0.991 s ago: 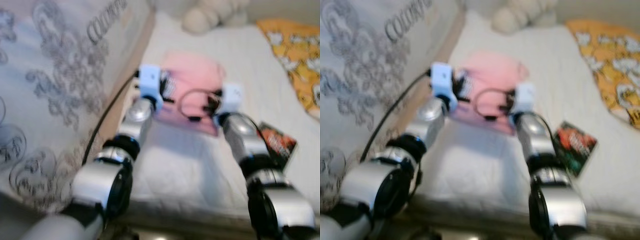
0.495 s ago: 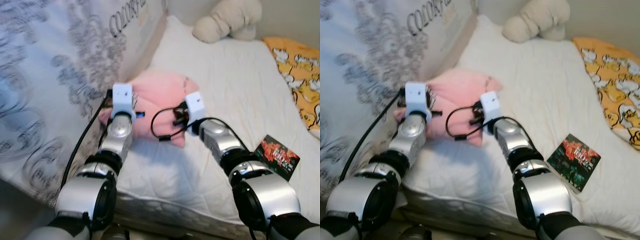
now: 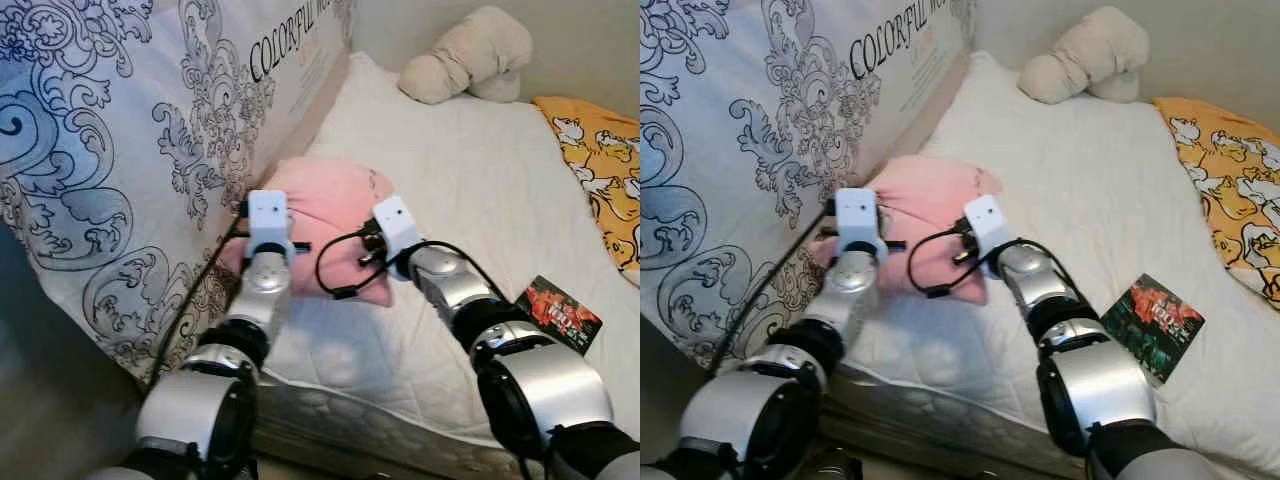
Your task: Clean up the room
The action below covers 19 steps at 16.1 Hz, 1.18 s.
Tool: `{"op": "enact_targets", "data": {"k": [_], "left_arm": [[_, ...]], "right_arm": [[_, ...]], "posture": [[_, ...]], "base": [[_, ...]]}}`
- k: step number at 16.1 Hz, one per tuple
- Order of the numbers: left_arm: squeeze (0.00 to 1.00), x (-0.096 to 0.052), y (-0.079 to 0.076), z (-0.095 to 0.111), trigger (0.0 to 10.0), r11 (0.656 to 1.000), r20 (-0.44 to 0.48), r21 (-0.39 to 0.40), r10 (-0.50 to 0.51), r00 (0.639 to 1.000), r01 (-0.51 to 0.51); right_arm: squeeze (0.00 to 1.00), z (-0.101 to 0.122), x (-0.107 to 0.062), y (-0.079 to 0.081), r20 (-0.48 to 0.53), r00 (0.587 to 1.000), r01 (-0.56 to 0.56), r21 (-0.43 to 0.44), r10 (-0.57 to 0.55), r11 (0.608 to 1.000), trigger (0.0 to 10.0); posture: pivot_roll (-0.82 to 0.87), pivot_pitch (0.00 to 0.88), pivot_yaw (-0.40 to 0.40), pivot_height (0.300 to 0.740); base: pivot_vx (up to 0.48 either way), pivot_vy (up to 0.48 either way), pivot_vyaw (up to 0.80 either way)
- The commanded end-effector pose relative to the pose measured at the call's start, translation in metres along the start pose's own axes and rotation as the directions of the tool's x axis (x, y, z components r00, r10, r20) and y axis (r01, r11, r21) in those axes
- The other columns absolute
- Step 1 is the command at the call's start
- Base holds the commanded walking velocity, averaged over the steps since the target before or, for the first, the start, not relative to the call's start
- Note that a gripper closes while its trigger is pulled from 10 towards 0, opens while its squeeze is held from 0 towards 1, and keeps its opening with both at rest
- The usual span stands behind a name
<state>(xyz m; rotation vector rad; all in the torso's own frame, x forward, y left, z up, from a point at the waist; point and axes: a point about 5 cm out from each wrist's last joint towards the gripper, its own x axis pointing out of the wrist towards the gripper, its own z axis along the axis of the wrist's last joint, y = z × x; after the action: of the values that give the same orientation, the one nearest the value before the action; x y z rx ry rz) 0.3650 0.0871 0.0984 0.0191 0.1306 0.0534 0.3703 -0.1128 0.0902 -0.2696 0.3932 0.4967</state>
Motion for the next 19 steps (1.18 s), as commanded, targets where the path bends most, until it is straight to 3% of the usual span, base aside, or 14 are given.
{"op": "enact_targets", "data": {"k": [1,3,6,8,11,13,15,17,19], "left_arm": [[0.0,0.001,-0.016,0.011,10.0,0.999,0.012,-0.002,-0.05,0.999,0.05],[0.0,0.0,-0.022,0.006,10.0,0.996,-0.014,0.016,-0.083,0.996,0.084],[0.0,0.003,-0.016,0.007,10.0,0.994,-0.025,0.064,-0.088,0.996,0.09],[0.0,0.0,-0.01,-0.004,10.0,0.99,-0.044,0.122,-0.068,0.997,0.073],[0.0,0.002,0.016,-0.002,10.0,0.977,0.031,0.192,0.088,0.996,-0.092],[0.0,0.001,0.022,-0.005,10.0,0.967,0.042,0.212,0.133,0.99,-0.139],[0.0,-0.006,0.04,-0.019,10.0,0.938,0.035,0.226,0.263,0.964,-0.264],[0.0,-0.01,0.04,-0.024,10.0,0.929,0.048,0.262,0.259,0.965,-0.262],[0.0,-0.012,0.053,-0.032,10.0,0.899,0.049,0.335,0.284,0.958,-0.283]], "right_arm": [[0.0,-0.009,-0.007,-0.016,-0.034,0.998,0.058,-0.038,-0.059,0.998,10.0],[0.0,-0.014,-0.01,-0.021,-0.047,0.995,0.084,-0.033,-0.086,0.996,10.0],[0.0,-0.02,-0.01,-0.021,-0.06,0.994,0.095,0.02,-0.094,0.995,10.0],[0.0,-0.031,-0.013,-0.021,-0.078,0.99,0.118,0.066,-0.113,0.991,10.0],[0.0,-0.032,-0.013,-0.018,-0.052,0.99,0.129,-0.008,-0.129,0.992,10.0],[0.0,-0.028,-0.012,-0.018,-0.03,0.99,0.134,-0.048,-0.136,0.99,10.0],[0.0,-0.003,-0.008,-0.017,0.075,0.988,0.144,-0.137,-0.135,0.98,10.0],[0.0,0.004,-0.005,-0.013,0.093,0.99,0.124,-0.155,-0.11,0.98,10.0],[0.0,-0.007,-0.003,-0.003,0.048,0.994,0.1,-0.138,-0.094,0.985,10.0]], "posture": [[0.14,0.0,-0.133,0.74],[0.12,0.0,-0.125,0.74],[0.12,0.0,-0.118,0.74],[0.12,0.0,-0.108,0.74],[0.12,0.0,-0.102,0.74],[0.12,0.0,-0.103,0.74],[0.13,0.0,-0.106,0.74],[0.14,0.0,-0.116,0.74],[0.15,0.0,-0.13,0.74]], "base": [[0.0,0.0,0.0],[0.0,0.0,0.0],[0.0,0.0,0.0],[0.0,0.0,0.0],[0.0,0.0,0.0],[0.0,0.0,0.0],[0.0,0.0,0.0],[0.0,0.0,0.0],[0.0,0.0,0.0]]}}
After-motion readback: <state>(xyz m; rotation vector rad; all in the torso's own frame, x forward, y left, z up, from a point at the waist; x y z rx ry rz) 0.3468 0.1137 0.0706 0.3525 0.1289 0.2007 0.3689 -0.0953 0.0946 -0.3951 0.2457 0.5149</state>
